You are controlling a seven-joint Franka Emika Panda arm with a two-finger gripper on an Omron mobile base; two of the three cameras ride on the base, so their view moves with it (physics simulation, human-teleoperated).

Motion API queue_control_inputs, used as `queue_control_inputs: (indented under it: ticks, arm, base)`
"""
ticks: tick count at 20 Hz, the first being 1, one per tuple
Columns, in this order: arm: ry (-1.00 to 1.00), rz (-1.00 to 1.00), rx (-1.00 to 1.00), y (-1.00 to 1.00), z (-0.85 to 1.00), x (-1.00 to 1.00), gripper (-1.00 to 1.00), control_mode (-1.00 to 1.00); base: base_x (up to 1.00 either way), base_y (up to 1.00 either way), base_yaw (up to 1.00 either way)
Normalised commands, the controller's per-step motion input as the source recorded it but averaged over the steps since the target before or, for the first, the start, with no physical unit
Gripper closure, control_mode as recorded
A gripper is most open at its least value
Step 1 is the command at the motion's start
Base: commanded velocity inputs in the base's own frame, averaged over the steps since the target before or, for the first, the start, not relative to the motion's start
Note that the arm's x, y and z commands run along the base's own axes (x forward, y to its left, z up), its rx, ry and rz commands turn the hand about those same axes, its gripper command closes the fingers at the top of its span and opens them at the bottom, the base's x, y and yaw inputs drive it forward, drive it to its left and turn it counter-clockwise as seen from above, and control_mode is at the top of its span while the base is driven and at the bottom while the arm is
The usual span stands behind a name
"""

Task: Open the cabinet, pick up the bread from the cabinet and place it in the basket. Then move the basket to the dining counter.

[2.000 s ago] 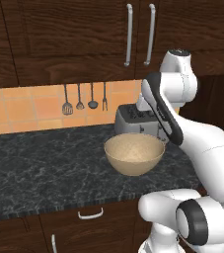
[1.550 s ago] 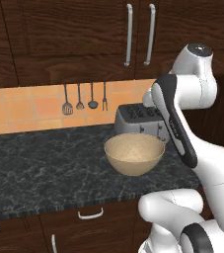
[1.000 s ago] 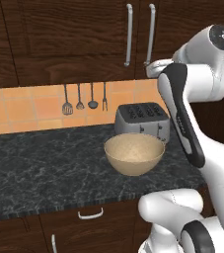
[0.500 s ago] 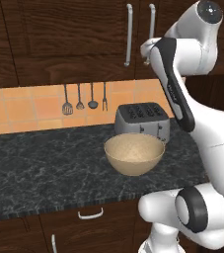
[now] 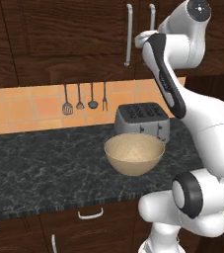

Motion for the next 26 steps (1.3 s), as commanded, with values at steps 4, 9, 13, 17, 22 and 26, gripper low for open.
queue_control_inputs:
  ticks: [4, 9, 13, 17, 22, 26]
  arm:
    - [0.00, 0.00, 0.00, 0.04, -0.03, 0.64, -1.00, -1.00]
    - [0.00, 0.00, 0.00, 0.00, -0.05, 0.69, -1.00, -1.00]
    - [-0.19, -0.07, 0.00, 0.26, -0.79, 0.91, 1.00, -1.00]
    - [-0.14, -0.03, 0.00, -0.01, -0.97, 0.76, 1.00, -1.00]
    - [0.28, -0.05, 0.01, -0.85, -0.28, 0.21, 1.00, -1.00]
    - [0.04, 0.00, 0.09, -1.00, -0.04, -0.76, 1.00, -1.00]
  base:
    - [0.00, 0.00, 0.00]
    - [0.00, 0.00, 0.00]
    - [0.00, 0.00, 0.00]
    - [0.00, 0.00, 0.00]
    - [0.00, 0.00, 0.00]
    - [0.00, 0.00, 0.00]
